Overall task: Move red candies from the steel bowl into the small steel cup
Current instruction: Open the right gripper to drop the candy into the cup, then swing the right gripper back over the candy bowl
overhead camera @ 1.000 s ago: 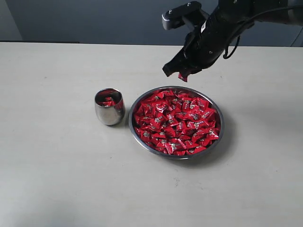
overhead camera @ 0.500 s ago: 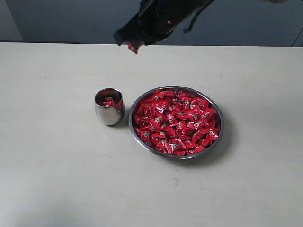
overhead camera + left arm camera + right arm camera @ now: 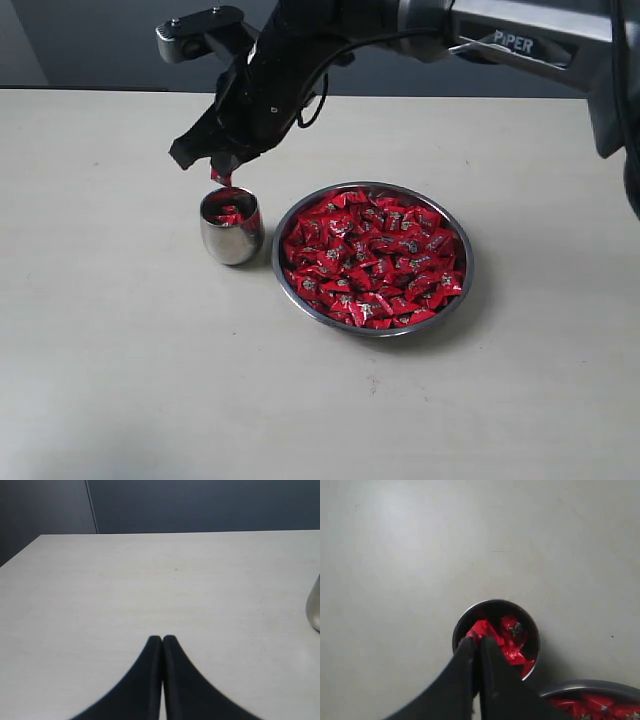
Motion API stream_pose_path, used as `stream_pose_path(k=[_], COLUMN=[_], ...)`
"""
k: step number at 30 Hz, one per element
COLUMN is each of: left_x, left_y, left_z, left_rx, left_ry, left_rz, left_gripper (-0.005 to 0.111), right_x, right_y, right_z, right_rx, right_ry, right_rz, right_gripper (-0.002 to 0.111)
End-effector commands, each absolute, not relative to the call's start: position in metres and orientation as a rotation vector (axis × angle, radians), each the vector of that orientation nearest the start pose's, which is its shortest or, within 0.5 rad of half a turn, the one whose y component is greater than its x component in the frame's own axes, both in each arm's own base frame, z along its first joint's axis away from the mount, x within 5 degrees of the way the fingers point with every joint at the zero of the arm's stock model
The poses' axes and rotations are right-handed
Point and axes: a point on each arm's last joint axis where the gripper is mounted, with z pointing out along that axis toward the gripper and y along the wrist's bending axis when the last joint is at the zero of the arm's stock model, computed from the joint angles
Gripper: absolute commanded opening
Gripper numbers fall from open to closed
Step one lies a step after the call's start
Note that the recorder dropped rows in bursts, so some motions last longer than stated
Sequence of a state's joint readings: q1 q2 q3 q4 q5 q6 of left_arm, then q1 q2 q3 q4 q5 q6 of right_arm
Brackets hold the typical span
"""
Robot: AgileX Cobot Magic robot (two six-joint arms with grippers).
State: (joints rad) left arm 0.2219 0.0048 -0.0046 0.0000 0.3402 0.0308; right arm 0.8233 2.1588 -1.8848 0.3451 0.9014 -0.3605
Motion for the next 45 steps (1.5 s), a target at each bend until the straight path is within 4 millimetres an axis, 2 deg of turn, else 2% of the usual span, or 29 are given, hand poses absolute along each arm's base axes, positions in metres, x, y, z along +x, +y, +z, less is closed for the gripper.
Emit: stream_pose_path(k=[1, 11, 17, 19, 20, 22, 26, 29, 31, 33, 35, 36, 37, 39, 40, 41, 42, 43, 45], left_x=[0.053, 0.053, 0.053, 0.053, 0.053, 0.053, 0.053, 0.053, 0.053, 0.053, 0.053, 0.053, 0.053, 0.053, 0.053, 0.053, 0.053, 0.053, 0.053], left_y=[0.011, 0.011, 0.011, 0.011, 0.011, 0.011, 0.011, 0.011, 0.011, 0.011, 0.011, 0.011, 0.011, 0.011, 0.011, 0.011, 0.011, 0.011, 0.011], left_z=[0.183, 0.183, 0.183, 0.183, 0.183, 0.183, 0.183, 0.183, 0.183, 0.183, 0.183, 0.183, 0.183, 0.183, 0.183, 0.183, 0.183, 0.183, 0.183], left_rx=[-0.174, -0.174, -0.174, -0.174, -0.174, -0.174, -0.174, -0.174, -0.174, -0.174, -0.174, -0.174, -0.174, -0.174, -0.174, -0.174, -0.174, -0.174, -0.174], left_ry=[1.808, 1.808, 1.808, 1.808, 1.808, 1.808, 1.808, 1.808, 1.808, 1.808, 1.808, 1.808, 1.808, 1.808, 1.808, 1.808, 1.808, 1.808, 1.808], left_rz=[0.169, 0.169, 0.169, 0.169, 0.169, 0.169, 0.169, 0.169, 0.169, 0.169, 0.169, 0.169, 0.169, 0.169, 0.169, 0.169, 0.169, 0.169, 0.169], left_gripper=[0.000, 0.000, 0.000, 0.000, 0.000, 0.000, 0.000, 0.000, 0.000, 0.000, 0.000, 0.000, 0.000, 0.000, 0.000, 0.000, 0.000, 0.000, 0.000], right_x=[0.311, 0.317, 0.319, 0.318, 0.318, 0.318, 0.318, 0.317, 0.317, 0.317, 0.322, 0.327, 0.331, 0.354, 0.360, 0.369, 0.372, 0.377, 0.377], right_y=[0.375, 0.378, 0.379, 0.379, 0.379, 0.379, 0.379, 0.376, 0.373, 0.365, 0.351, 0.336, 0.327, 0.279, 0.267, 0.242, 0.233, 0.215, 0.200], right_z=[0.223, 0.202, 0.199, 0.199, 0.199, 0.199, 0.198, 0.206, 0.219, 0.241, 0.269, 0.288, 0.297, 0.325, 0.330, 0.339, 0.342, 0.345, 0.340], right_rx=[-1.358, -1.363, -1.356, -1.358, -1.358, -1.358, -1.362, -1.375, -1.385, -1.383, -1.328, -1.272, -1.237, -1.076, -1.033, -0.940, -0.903, -0.862, -0.857], right_ry=[2.357, 2.365, 2.361, 2.364, 2.364, 2.364, 2.369, 2.352, 2.319, 2.261, 2.209, 2.189, 2.192, 2.225, 2.243, 2.286, 2.304, 2.349, 2.371], right_rz=[0.572, 0.529, 0.528, 0.528, 0.528, 0.528, 0.528, 0.505, 0.472, 0.406, 0.285, 0.221, 0.190, 0.141, 0.142, 0.182, 0.205, 0.267, 0.348], right_gripper=[-0.001, -0.001, -0.001, 0.011, 0.024, 0.038, 0.038, 0.038, 0.038, 0.038, 0.038, 0.038, 0.038, 0.038, 0.038, 0.038, 0.038, 0.038, 0.038])
